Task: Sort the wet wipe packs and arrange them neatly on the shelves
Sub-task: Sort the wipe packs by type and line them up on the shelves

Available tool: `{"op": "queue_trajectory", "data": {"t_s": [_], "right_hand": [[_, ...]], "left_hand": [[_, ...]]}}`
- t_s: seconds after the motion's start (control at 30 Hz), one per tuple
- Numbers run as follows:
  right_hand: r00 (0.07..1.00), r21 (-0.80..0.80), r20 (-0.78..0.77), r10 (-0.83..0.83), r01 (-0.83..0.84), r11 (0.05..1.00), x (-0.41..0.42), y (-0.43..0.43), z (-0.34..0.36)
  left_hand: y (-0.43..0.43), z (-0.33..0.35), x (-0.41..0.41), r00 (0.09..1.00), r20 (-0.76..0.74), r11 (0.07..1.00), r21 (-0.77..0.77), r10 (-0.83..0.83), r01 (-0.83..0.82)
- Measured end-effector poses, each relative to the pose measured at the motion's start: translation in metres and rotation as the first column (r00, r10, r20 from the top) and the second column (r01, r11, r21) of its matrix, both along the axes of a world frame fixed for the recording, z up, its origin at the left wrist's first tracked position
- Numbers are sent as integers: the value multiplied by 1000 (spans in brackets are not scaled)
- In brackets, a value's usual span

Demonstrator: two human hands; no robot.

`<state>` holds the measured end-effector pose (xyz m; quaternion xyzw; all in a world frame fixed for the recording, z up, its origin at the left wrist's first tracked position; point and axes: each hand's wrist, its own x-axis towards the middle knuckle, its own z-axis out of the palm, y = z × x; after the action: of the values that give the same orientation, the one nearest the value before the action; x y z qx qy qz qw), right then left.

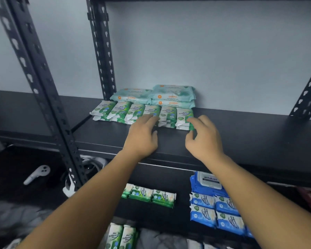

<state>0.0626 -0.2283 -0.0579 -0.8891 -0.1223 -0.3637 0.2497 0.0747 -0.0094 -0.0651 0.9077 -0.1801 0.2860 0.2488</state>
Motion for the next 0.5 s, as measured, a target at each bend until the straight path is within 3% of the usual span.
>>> {"op": "queue_trajectory", "data": {"t_s": [0.3,0.4,0.5], "right_hand": [[934,70,123,334,-344,936,-109,67,-44],[921,168,-32,388,-378,910,-135,92,-89],[871,326,-307,384,-282,902,-148,112,-143]], "left_hand": [[76,-38,-124,991,26,964,-234,133,-123],[95,-79,-153,964,-194,908,-343,181,-240],[114,-138,-164,787,-594,836,-340,165,-432]]}}
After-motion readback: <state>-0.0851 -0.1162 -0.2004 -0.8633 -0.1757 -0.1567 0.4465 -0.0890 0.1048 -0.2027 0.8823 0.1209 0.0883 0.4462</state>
